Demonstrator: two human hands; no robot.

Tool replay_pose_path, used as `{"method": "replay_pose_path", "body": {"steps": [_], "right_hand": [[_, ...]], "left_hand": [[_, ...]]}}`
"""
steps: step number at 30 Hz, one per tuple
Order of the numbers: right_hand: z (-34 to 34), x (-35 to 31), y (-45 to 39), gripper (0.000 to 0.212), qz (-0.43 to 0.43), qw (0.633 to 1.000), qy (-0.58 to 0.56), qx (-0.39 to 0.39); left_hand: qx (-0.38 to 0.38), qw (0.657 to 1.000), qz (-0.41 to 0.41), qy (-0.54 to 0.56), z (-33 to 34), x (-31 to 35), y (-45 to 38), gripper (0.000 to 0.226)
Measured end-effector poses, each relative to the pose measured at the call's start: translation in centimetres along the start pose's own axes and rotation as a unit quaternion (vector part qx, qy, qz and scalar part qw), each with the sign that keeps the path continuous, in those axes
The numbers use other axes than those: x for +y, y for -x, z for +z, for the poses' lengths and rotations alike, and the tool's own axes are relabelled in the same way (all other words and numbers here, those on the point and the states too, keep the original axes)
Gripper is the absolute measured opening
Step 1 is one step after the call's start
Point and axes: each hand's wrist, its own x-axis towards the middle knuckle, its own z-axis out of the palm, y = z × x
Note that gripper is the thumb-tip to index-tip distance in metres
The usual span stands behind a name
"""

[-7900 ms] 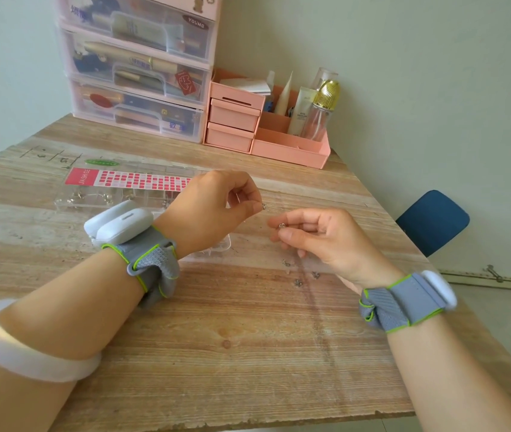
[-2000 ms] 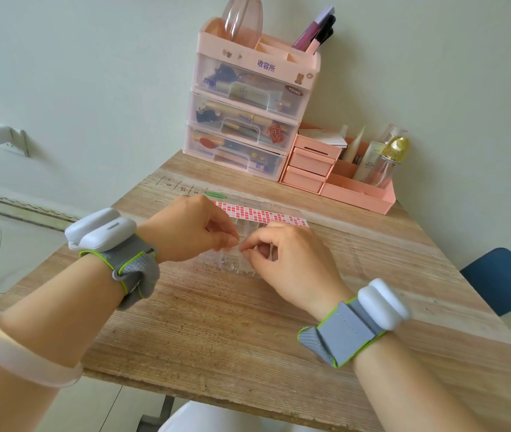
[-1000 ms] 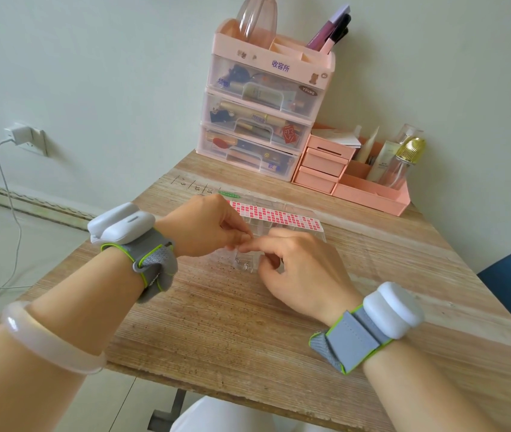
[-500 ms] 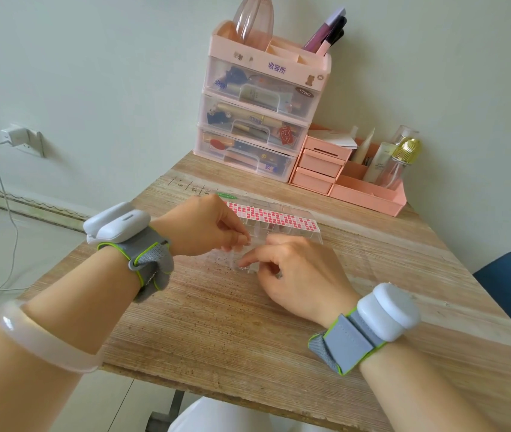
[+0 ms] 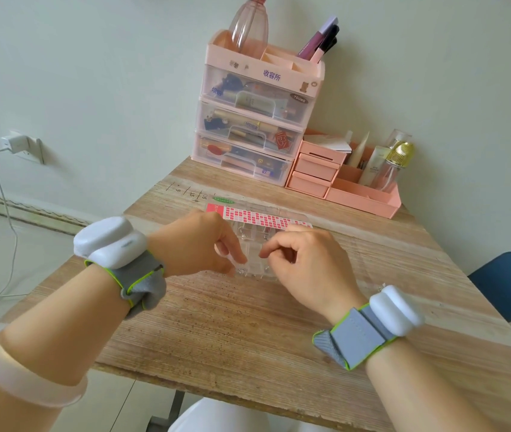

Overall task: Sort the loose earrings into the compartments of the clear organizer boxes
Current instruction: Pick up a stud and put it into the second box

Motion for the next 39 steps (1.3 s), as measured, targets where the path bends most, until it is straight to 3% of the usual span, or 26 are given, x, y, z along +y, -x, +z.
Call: {"method": "replay_pose_path", "body": {"steps": [12,17,22,26,32,36,39], "right_hand": [[0.3,0.5,0.4,0.017,-0.017,0.996,0.009,-0.09],[0.0,1.1,0.0,0.015,0.019,0.999,-0.013,-0.047],[-1.1,3.2,-0.3,0.017,0.114,0.993,0.009,0.036],[-1.6,4.4,-0.3,0.016,0.149,0.987,0.043,-0.029],[-2.1,4.2,0.1,0.015,0.133,0.988,-0.008,-0.075],[-2.4,3.9,0.5,0.024,0.126,0.985,0.013,-0.114],[-2.3,3.4,0.9,0.029,0.108,0.979,0.051,-0.162]], "left_hand": [[0.043,0.982,0.09,-0.159,1.0,0.5,0.4,0.017],[0.056,0.977,0.1,-0.179,1.2,0.8,0.4,0.017],[0.051,0.985,0.087,-0.137,1.1,0.5,0.3,0.019],[0.042,0.991,0.082,-0.095,1.7,0.6,-0.2,0.026],[0.046,0.986,0.062,-0.15,2.4,1.7,-0.9,0.035],[0.022,0.985,0.043,-0.168,2.7,2.2,-0.8,0.063],[0.005,0.982,0.04,-0.186,2.8,2.5,-0.5,0.07]]}}
